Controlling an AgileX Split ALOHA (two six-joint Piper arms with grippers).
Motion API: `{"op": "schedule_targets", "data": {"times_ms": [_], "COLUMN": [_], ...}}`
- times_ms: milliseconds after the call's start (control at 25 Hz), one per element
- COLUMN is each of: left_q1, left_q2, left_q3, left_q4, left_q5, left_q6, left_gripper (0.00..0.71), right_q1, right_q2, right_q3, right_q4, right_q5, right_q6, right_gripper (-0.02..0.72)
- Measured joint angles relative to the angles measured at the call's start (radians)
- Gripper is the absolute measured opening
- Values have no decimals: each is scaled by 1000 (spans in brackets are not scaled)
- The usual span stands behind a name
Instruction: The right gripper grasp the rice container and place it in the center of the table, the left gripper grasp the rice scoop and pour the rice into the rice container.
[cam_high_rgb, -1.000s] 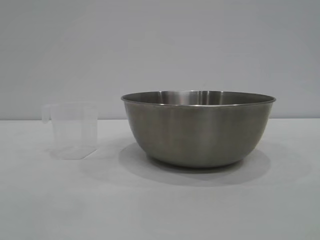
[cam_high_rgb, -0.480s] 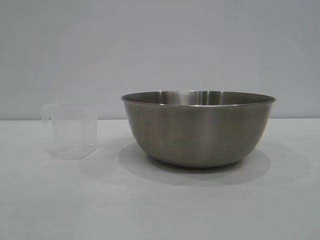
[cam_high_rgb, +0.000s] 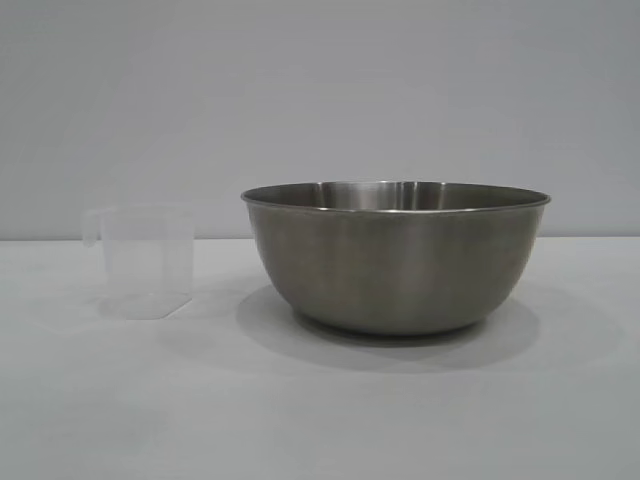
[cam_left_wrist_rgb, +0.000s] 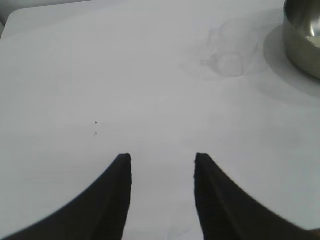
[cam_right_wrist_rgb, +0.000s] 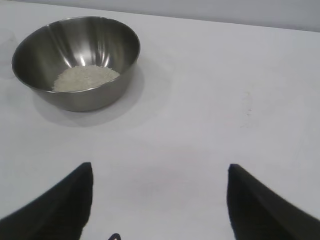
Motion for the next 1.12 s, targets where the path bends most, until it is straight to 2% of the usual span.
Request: {"op": "schedule_targets", "data": {"times_ms": [280, 360, 560, 1120], "left_q1": [0, 7, 75, 75], "left_q2": [0, 0, 0, 0], "left_q3": [0, 0, 0, 0], "left_q4": [0, 0, 0, 0], "left_q5": [0, 0, 0, 0], "left_q6": [0, 0, 0, 0], "left_gripper": [250, 250, 250, 250], "right_q1": [-20, -80, -271, -286], "right_q2": [0, 0, 0, 0], "right_q3": [0, 0, 0, 0], "right_q4": [0, 0, 0, 0], "right_q5": [0, 0, 0, 0], "right_q6": [0, 0, 0, 0], "right_gripper": [509, 509, 509, 509]}}
